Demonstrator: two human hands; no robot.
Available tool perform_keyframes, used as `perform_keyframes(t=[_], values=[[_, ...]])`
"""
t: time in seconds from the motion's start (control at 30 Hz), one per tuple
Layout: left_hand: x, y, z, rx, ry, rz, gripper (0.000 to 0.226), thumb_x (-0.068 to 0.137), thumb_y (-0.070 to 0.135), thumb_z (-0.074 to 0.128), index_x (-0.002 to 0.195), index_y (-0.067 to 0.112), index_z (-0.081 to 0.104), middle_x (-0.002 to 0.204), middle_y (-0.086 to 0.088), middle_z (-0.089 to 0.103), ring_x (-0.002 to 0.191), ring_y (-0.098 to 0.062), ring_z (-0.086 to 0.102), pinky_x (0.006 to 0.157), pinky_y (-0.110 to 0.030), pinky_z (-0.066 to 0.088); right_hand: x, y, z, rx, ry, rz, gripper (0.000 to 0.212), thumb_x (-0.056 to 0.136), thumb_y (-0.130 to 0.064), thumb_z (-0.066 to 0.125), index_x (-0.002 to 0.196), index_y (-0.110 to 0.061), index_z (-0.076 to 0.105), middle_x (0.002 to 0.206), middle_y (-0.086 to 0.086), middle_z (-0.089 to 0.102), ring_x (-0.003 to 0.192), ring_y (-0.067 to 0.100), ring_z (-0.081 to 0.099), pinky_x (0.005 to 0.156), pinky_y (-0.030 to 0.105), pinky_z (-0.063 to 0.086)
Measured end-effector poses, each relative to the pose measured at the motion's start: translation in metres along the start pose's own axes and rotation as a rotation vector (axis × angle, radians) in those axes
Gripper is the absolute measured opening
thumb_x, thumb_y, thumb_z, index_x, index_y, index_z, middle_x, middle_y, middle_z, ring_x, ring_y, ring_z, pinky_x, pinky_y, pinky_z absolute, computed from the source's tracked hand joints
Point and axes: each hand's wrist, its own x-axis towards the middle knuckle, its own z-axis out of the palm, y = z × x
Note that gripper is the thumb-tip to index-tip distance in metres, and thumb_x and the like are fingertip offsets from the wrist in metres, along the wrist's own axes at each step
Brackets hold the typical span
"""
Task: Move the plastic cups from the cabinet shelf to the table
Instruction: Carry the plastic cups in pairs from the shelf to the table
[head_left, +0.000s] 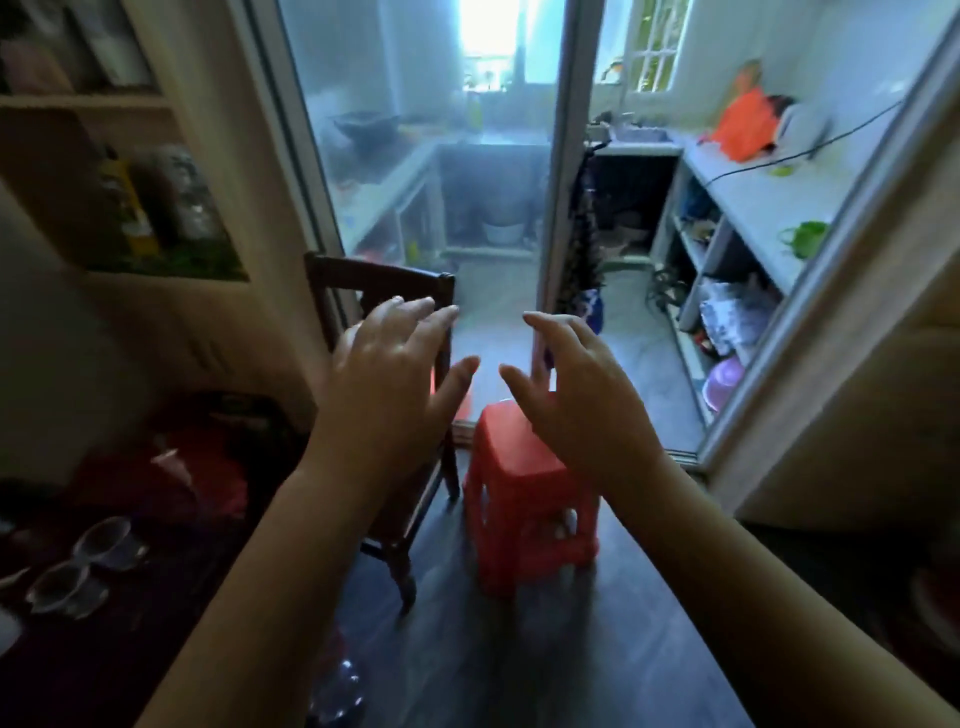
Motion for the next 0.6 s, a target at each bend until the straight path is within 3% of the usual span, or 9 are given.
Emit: perform_keyframes(t=[0.17, 0.27, 0.6], values=[[0.028, 0.118, 0.064, -0.124, -0.079, 0.114, 0.050, 0.091, 0.042, 0.051, 0.133, 0.016, 0.048, 0.139, -0.009, 0.047, 0.135, -0.027, 0.034, 0.108, -0.043, 0.025, -0.045, 0.094, -0.103, -0.158, 0.050, 0.128, 0.051, 0.089, -0.031, 0.062, 0.129, -0.004, 0.050, 0.126, 0.011, 0.056, 0.122, 0.024, 0.049, 0.102, 0.021, 0.029], [0.043, 0.197, 0.101, -0.177, -0.106, 0.215, 0.052, 0.090, 0.042, 0.051, 0.135, 0.016, 0.047, 0.140, -0.007, 0.047, 0.134, -0.026, 0.035, 0.107, -0.041, 0.027, -0.074, 0.148, -0.168, -0.237, 0.077, 0.197, 0.052, 0.089, -0.033, 0.061, 0.130, -0.003, 0.049, 0.128, 0.013, 0.054, 0.123, 0.024, 0.048, 0.104, 0.025, 0.029], [0.097, 0.413, 0.169, -0.302, -0.117, 0.524, 0.058, 0.090, 0.051, 0.041, 0.140, 0.023, 0.038, 0.144, -0.001, 0.042, 0.134, -0.020, 0.033, 0.107, -0.037, 0.025, -0.129, 0.271, -0.337, -0.323, 0.344, 0.402, 0.055, 0.089, -0.041, 0.058, 0.134, -0.012, 0.046, 0.132, 0.005, 0.048, 0.120, 0.015, 0.047, 0.097, 0.019, 0.033]])
